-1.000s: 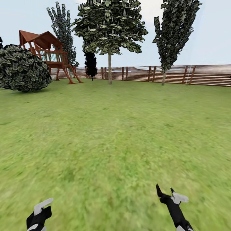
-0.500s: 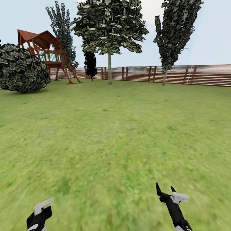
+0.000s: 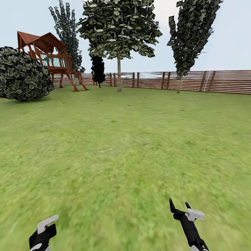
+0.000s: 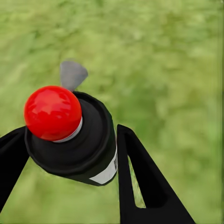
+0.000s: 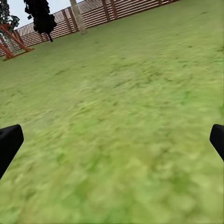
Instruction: In the garden, pick up the pesticide atomizer on the floor and spray pesticide onto both trees until each tree trunk is fully covered.
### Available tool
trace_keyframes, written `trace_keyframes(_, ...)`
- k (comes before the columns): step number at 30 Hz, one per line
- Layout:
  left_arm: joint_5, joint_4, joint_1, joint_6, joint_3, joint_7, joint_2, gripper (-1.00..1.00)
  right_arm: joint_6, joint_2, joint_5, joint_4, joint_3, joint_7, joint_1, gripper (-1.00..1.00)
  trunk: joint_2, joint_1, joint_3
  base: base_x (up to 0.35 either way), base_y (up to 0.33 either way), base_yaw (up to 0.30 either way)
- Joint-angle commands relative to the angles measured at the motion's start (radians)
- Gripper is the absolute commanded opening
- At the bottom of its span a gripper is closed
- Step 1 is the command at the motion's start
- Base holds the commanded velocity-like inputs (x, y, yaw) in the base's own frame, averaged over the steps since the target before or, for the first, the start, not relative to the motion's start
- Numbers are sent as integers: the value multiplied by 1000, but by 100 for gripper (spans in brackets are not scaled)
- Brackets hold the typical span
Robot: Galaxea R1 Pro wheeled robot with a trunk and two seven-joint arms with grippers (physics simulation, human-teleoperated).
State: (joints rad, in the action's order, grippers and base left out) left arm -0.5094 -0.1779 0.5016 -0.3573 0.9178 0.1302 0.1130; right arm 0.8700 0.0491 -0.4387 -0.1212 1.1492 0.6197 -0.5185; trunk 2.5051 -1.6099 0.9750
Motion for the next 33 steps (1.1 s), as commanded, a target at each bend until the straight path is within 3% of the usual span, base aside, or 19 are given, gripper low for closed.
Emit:
trace_keyframes(1, 0, 0, 0, -4, 0, 1, 0, -100, 0, 0, 0, 0, 0, 0, 0, 100, 0, 0, 0, 330, 0, 0)
trace_keyframes(33, 0, 0, -9, -31, 0, 2, 1, -100, 0, 0, 0, 0, 0, 0, 0, 100, 0, 0, 0, 331, 0, 0)
